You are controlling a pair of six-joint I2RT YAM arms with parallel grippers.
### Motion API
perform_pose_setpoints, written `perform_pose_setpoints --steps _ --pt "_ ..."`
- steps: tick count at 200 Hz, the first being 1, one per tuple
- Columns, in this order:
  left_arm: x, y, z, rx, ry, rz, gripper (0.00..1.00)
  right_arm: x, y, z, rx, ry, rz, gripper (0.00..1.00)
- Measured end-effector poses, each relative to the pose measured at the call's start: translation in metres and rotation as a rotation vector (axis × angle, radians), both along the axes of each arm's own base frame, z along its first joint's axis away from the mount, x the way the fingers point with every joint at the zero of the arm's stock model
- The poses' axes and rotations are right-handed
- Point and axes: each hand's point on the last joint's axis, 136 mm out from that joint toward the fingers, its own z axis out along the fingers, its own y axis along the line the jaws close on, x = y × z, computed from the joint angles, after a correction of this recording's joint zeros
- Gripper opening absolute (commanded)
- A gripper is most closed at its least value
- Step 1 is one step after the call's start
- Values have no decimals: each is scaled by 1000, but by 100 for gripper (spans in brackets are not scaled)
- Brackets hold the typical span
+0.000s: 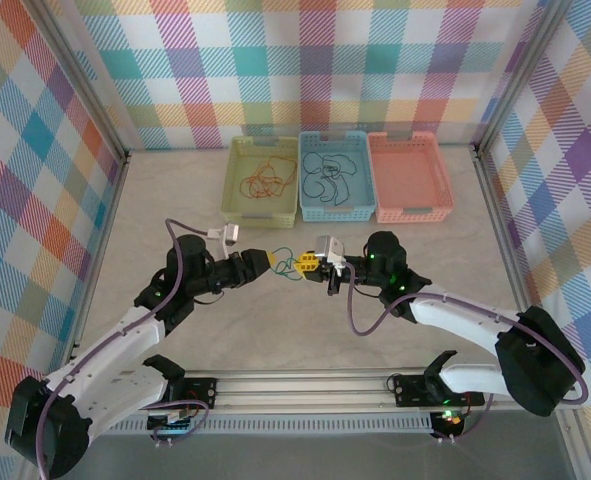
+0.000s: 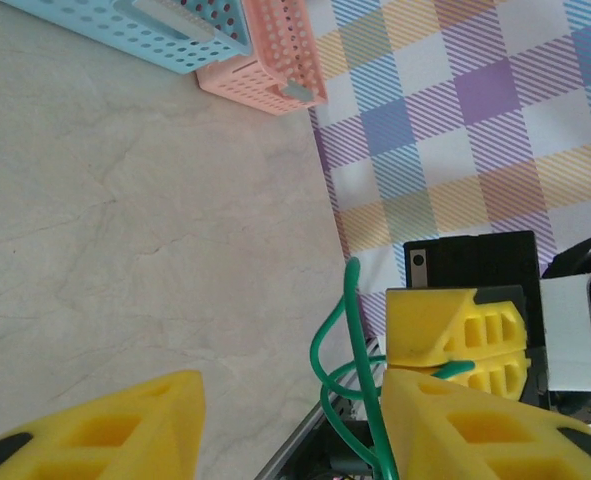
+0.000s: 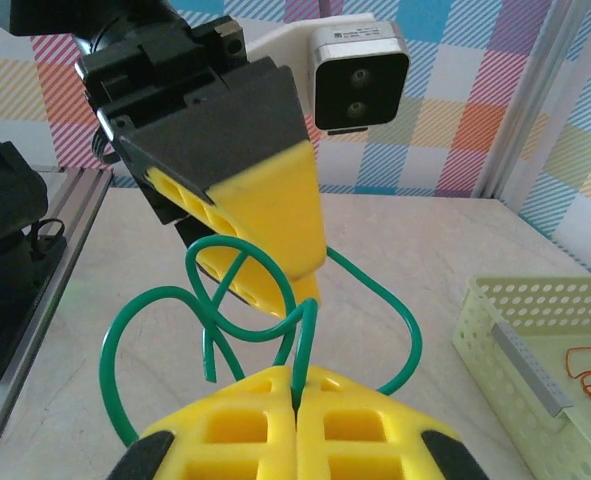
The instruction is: Untangle the cables
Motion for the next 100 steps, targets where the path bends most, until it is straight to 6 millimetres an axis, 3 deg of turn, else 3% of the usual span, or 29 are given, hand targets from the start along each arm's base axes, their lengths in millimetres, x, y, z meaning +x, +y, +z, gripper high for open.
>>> perform_pose_setpoints --steps 25,72,100 --pt "0 -7 -6 4 13 -20 36 -1 1 0 -1 0 3 0" --pt "0 -14 -13 15 28 -38 0 -2 0 1 -1 -21 5 0" --pt "3 -10 -8 41 -6 -18 0 6 -5 5 -4 -29 -64 0"
